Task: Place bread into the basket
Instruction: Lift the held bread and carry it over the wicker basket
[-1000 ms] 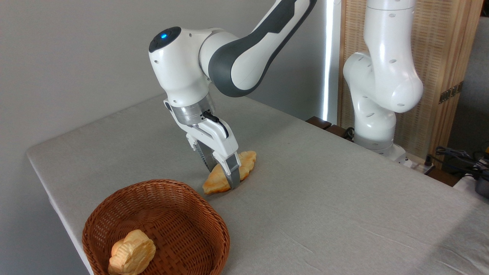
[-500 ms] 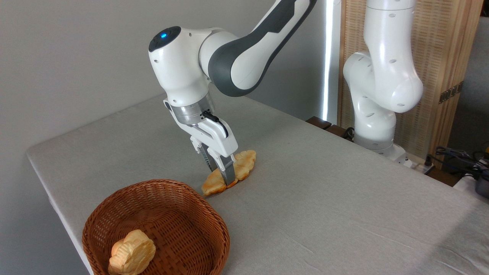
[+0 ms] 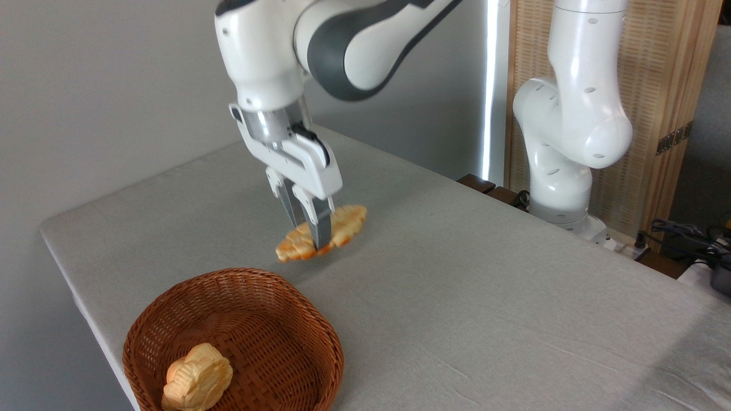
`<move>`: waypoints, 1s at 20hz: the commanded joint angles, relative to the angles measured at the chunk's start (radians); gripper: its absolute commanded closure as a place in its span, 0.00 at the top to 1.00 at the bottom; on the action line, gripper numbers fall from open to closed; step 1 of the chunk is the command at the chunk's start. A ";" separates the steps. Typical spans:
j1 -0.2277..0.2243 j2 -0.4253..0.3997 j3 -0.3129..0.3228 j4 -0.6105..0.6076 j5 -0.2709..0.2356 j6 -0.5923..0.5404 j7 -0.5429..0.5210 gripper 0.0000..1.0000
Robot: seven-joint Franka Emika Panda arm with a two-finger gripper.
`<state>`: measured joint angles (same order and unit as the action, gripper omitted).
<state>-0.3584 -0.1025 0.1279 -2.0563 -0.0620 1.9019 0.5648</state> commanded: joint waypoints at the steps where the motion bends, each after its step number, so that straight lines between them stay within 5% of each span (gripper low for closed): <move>1: -0.008 -0.003 0.010 0.080 -0.035 -0.030 -0.016 0.44; 12: 0.021 0.040 0.045 0.125 -0.053 0.241 -0.011 0.46; 16: 0.021 0.075 0.065 0.127 -0.053 0.383 -0.016 0.61; 20: 0.022 0.116 0.073 0.125 -0.048 0.491 -0.010 0.61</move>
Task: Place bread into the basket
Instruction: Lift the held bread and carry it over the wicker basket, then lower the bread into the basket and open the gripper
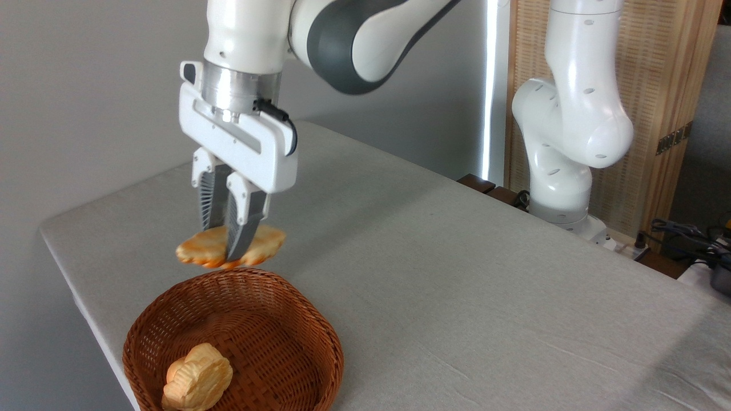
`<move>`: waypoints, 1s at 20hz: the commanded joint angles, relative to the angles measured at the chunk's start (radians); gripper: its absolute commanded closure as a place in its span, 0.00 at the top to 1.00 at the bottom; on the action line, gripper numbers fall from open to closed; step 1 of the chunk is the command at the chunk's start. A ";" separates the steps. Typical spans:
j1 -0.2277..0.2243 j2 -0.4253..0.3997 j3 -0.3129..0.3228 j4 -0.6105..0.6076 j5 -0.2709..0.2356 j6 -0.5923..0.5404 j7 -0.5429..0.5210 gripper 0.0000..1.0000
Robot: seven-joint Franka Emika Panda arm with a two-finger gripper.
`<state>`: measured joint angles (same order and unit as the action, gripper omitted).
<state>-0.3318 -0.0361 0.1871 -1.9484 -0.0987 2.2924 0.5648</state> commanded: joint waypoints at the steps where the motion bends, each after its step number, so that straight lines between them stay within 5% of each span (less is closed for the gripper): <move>1: -0.004 0.065 0.020 0.017 -0.010 0.136 -0.010 0.64; 3: -0.006 0.084 0.020 0.017 -0.004 0.170 -0.010 0.81; 4: -0.006 0.094 0.020 0.017 -0.004 0.185 -0.010 1.00; 20: -0.006 0.146 0.020 0.017 0.000 0.251 -0.008 1.00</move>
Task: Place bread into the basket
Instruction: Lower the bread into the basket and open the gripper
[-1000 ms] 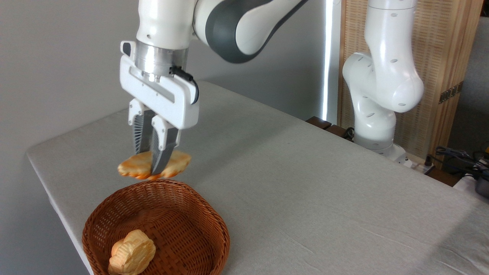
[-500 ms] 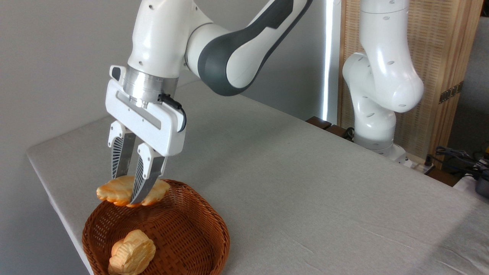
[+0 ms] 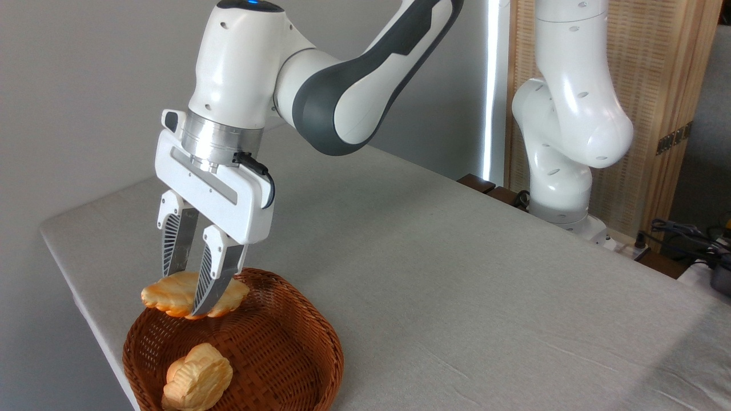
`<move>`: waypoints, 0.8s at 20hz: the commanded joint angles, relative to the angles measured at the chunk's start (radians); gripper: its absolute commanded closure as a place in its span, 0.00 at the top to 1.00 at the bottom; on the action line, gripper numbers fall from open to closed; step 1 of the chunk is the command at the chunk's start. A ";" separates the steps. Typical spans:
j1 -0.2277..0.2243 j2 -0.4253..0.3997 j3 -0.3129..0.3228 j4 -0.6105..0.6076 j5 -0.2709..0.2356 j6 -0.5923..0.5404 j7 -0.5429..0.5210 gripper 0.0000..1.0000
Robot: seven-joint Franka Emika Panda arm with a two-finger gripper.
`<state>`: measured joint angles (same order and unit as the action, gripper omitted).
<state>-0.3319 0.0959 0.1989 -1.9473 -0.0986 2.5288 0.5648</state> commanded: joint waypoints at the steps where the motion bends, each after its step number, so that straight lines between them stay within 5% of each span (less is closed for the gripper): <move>1: -0.006 0.015 0.007 0.016 0.000 0.015 -0.008 1.00; 16: -0.006 -0.011 0.010 0.016 -0.001 0.001 -0.019 1.00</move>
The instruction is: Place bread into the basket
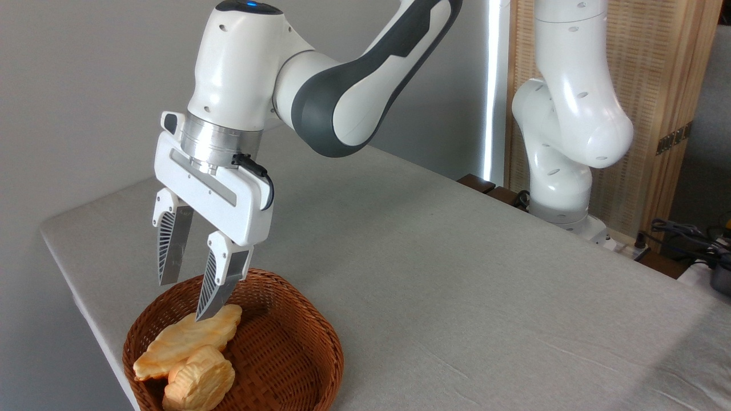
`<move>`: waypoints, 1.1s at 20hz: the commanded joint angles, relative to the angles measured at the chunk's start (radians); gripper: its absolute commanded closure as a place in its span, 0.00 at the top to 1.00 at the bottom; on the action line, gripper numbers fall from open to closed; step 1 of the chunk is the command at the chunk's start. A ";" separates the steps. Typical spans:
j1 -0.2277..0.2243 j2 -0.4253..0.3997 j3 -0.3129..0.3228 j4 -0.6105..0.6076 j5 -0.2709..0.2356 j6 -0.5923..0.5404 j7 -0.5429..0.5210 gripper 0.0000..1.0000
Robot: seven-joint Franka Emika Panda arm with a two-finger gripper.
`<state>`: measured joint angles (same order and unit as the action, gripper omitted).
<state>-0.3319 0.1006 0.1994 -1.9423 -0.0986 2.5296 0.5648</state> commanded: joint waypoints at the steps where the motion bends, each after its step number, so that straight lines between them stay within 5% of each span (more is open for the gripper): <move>1: -0.006 -0.022 0.008 0.011 -0.001 -0.008 -0.019 1.00; 7: -0.006 -0.074 0.022 0.014 -0.001 -0.133 -0.017 1.00; 14: -0.006 -0.098 0.023 0.085 0.000 -0.426 -0.002 1.00; 18: -0.006 -0.096 0.025 0.102 0.002 -0.552 0.088 1.00; 22: -0.007 -0.098 0.015 0.103 0.072 -0.641 0.104 1.00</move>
<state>-0.3323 -0.0012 0.2132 -1.8572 -0.0817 1.9689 0.6385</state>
